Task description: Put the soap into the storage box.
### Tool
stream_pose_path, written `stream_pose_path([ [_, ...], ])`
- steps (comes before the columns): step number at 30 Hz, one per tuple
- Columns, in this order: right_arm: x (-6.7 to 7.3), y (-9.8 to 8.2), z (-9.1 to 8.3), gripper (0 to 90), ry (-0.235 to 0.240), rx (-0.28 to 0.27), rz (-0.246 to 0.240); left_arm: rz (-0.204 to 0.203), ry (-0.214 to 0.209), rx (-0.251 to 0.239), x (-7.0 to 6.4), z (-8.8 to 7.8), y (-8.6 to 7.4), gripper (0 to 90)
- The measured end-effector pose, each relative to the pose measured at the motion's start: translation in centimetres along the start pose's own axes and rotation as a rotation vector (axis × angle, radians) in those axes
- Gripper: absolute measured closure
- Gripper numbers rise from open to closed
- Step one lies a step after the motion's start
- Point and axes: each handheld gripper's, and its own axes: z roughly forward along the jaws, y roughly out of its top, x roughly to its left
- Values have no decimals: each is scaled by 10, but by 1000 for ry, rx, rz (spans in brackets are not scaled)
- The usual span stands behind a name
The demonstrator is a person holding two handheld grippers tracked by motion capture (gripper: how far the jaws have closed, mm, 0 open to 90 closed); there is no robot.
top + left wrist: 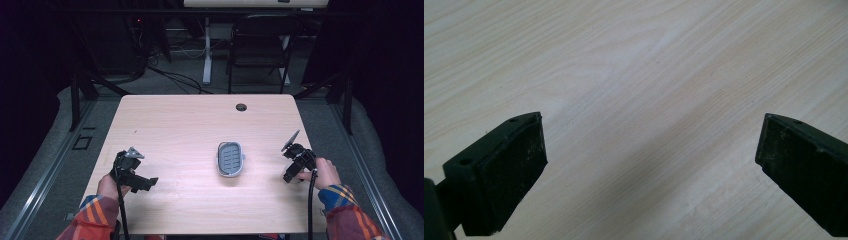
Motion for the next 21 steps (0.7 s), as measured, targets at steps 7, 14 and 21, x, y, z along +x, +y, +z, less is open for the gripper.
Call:
stream_pose_path([
  [7,3,1,4,190,-2,-4,5,7,-3,3,0,1,1,1],
  [14,2,3,4,231,-24,31,-4,11,-3,5,0,1,1,1],
  [21,4,4,6,235,-27,38,0,11,-6,7,-1,1,1,1],
])
